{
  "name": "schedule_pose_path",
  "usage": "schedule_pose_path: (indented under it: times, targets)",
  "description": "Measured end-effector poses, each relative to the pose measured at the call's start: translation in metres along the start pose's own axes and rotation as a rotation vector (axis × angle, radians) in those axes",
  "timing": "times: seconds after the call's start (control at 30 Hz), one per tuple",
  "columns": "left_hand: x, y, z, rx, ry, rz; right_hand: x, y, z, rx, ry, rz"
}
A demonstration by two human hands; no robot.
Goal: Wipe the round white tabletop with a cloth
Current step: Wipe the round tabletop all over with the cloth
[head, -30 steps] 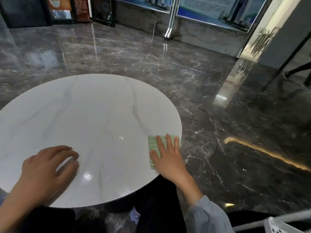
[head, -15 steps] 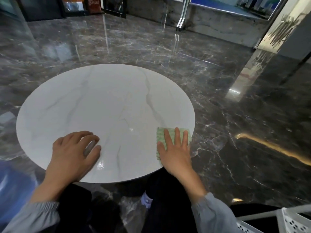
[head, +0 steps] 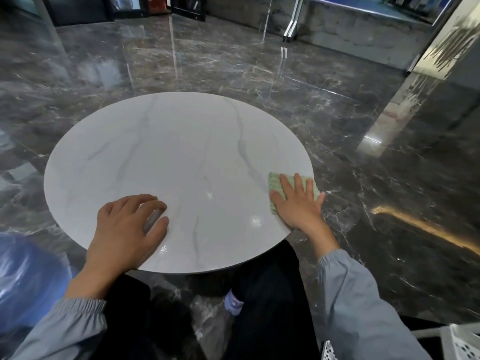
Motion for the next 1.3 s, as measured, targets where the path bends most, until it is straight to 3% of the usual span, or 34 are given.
schedule_pose_path:
  times: [0.17, 0.43, 0.8, 0.93, 1.1, 1.3]
  targets:
    - [0.006, 0.003, 0.0, -0.009, 0.0, 0.011, 0.024, 0.02, -0.047, -0.055, -0.019, -0.028]
    - [0.009, 0.005, 0.0, -0.016, -0.004, 0.026, 0.081, 0.1, -0.162, -0.48, -0.03, -0.09]
    - [0.002, 0.004, -0.002, -0.032, 0.009, -0.001, 0.036, 0.071, -0.111, -0.581, 0.104, -0.133]
    - [0.002, 0.003, -0.001, -0.031, 0.003, -0.005, 0.034, 0.081, -0.107, -0.67, 0.147, 0.038]
    - [0.003, 0.001, -0.002, -0.03, -0.01, -0.006, 0.046, 0.089, -0.097, -0.678, 0.113, -0.152]
    - [0.002, -0.001, 0.0, -0.017, -0.051, 0.013, 0.073, 0.14, -0.118, -0.822, 0.191, -0.117]
Point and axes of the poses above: each hand's wrist, its own z-axis towards the middle knuckle, its own x-axis out of the palm, y = z × x, the point moved 4 cm from there along z, towards the middle knuckle, and after that the axes turned 10 degrees about z, right-handed, at the moved point
